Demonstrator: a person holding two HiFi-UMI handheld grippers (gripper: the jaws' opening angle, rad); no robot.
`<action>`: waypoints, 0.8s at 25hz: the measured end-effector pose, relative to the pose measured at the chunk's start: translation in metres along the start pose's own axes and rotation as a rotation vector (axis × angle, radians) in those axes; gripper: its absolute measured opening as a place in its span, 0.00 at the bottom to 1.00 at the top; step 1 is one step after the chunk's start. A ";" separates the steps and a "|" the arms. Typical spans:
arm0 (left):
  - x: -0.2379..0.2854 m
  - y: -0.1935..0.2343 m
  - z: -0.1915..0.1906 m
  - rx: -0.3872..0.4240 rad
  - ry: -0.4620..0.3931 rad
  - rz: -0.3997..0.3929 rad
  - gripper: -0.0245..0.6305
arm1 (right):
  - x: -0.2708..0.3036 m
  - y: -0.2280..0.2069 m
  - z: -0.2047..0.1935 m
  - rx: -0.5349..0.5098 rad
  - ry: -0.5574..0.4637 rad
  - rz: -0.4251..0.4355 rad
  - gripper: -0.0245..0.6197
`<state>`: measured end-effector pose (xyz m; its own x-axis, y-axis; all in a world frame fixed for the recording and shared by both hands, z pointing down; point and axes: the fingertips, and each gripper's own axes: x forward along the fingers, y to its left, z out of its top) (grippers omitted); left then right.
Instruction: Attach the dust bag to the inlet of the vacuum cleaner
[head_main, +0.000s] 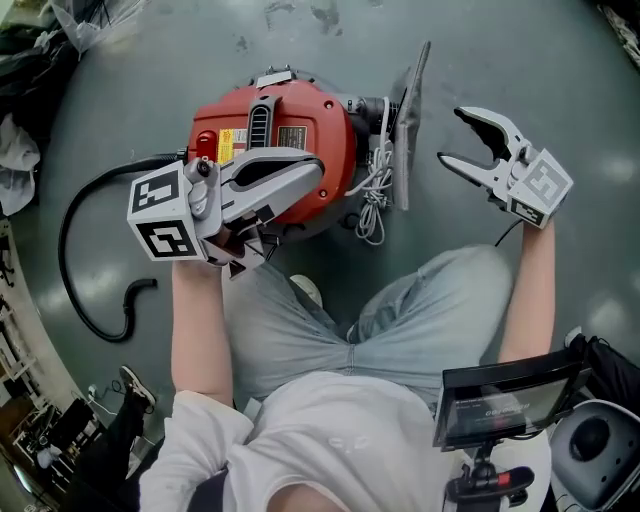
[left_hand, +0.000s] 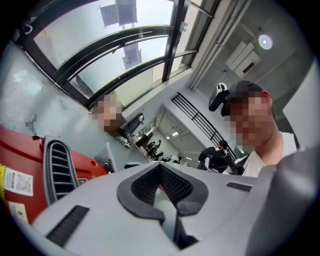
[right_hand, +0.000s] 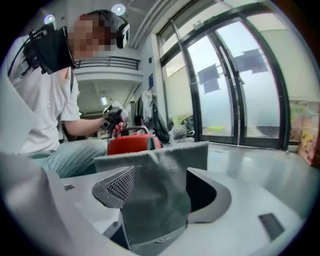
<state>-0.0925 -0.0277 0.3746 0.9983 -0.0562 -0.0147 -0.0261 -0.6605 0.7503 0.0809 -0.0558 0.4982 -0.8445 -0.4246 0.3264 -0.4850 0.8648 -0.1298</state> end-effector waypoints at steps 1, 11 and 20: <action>0.000 0.001 0.002 0.021 -0.015 0.023 0.05 | -0.016 -0.001 0.012 0.044 -0.063 -0.058 0.56; 0.021 -0.008 0.012 0.425 -0.128 0.380 0.05 | -0.064 0.042 0.111 0.170 -0.357 -0.313 0.55; -0.009 -0.067 0.030 0.583 -0.070 0.560 0.05 | -0.100 0.103 0.220 0.286 -0.323 -0.383 0.43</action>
<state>-0.1013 -0.0054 0.3047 0.8243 -0.5277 0.2050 -0.5627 -0.8036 0.1938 0.0656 0.0175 0.2464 -0.6015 -0.7922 0.1032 -0.7738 0.5457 -0.3216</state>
